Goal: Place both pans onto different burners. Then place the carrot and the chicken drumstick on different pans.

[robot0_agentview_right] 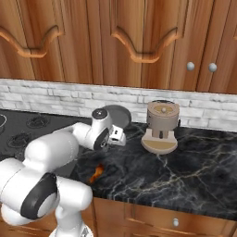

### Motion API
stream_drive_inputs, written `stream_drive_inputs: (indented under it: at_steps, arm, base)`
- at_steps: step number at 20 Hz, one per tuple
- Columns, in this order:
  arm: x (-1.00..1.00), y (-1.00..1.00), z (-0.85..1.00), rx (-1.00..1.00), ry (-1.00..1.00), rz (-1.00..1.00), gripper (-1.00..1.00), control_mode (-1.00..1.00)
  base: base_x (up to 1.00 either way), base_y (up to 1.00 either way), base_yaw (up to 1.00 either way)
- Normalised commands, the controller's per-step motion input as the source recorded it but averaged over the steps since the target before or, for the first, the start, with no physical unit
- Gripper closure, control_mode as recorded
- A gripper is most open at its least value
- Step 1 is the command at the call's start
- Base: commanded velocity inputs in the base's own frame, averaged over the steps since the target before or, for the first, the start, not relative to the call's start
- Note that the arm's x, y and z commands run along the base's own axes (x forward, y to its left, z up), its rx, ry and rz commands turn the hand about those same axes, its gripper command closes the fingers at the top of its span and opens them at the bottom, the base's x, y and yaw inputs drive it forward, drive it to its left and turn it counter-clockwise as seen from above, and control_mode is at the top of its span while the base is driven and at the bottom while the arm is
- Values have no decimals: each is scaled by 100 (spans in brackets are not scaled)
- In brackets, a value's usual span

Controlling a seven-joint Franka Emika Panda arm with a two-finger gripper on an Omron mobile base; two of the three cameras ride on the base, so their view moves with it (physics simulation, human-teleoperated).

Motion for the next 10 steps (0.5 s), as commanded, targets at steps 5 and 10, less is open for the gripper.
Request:
stream_drive_inputs:
  at_steps: [5, 10]
  arm:
    - [-29, 86, 42, -9, 3, 2, 100, -100]
    - [-42, 92, 33, -4, 15, 5, 100, -100]
  base:
    - [0, 0, 0]
    - [0, 0, 0]
